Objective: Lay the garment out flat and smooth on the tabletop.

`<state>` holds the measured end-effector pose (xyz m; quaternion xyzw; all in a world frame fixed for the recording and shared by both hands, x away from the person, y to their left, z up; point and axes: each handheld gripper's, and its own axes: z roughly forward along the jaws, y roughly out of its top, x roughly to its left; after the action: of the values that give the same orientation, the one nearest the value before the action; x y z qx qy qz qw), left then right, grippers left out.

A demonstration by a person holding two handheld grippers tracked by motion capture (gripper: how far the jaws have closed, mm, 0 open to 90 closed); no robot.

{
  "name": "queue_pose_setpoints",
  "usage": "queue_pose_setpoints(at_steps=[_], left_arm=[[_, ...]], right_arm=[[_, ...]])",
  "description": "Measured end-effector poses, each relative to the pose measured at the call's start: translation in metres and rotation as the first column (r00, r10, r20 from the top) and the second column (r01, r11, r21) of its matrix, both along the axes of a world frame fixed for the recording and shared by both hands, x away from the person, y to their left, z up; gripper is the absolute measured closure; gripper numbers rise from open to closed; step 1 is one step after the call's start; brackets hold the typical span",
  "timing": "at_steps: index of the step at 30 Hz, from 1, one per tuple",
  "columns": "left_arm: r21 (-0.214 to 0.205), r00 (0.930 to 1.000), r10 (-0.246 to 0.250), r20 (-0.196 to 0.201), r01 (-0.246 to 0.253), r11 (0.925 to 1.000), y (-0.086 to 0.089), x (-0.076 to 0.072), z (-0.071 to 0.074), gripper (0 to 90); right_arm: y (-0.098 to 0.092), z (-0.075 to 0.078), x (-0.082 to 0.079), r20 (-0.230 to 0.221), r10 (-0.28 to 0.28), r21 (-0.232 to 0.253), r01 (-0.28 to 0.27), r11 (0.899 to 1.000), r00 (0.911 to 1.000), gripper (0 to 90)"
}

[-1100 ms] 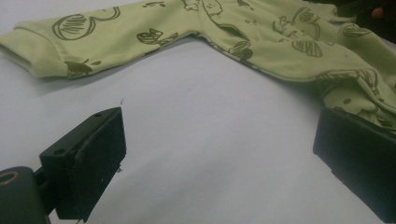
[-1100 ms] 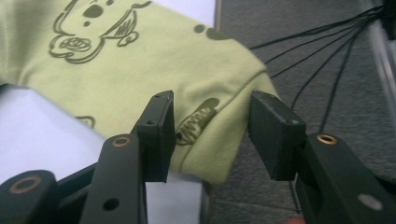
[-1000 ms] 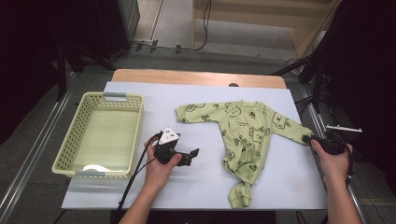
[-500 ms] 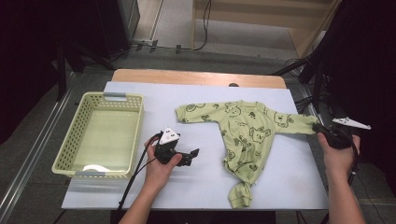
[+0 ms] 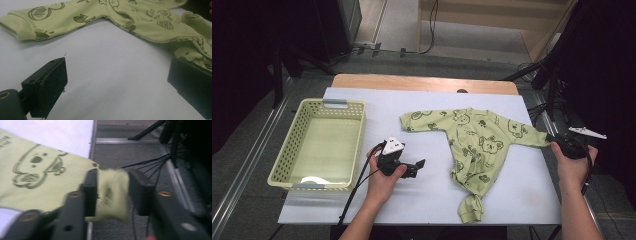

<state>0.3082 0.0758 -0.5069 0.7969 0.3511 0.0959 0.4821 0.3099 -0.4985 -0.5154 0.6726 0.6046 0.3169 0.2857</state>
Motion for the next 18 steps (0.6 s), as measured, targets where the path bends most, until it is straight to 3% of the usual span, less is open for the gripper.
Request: queue_pose_setpoints(at_steps=[5,9,14,18], left_arm=[[0.010,1.0000,-0.005,0.001,0.005,0.9999,-0.001,0.000,0.000,2.4],[0.011,1.0000,-0.006,0.002,0.006,0.9999,-0.001,0.000,0.000,2.4],[0.013,1.0000,-0.008,0.001,0.008,0.9999,-0.001,0.000,0.000,2.4],[0.013,1.0000,-0.007,0.003,0.007,0.9999,-0.001,0.000,0.000,2.4]], right_arm=[[0.010,0.012,-0.011,0.021,0.038,0.018,-0.038,0.999,0.9991,33.3],[0.022,0.022,-0.024,0.046,0.087,0.072,-0.090,0.993,0.9952,20.8],[0.048,0.033,-0.042,0.071,0.144,0.029,-0.147,0.989,0.9870,1.3],[0.065,0.038,-0.056,0.079,0.195,0.032,-0.198,0.980,0.9775,0.0]])
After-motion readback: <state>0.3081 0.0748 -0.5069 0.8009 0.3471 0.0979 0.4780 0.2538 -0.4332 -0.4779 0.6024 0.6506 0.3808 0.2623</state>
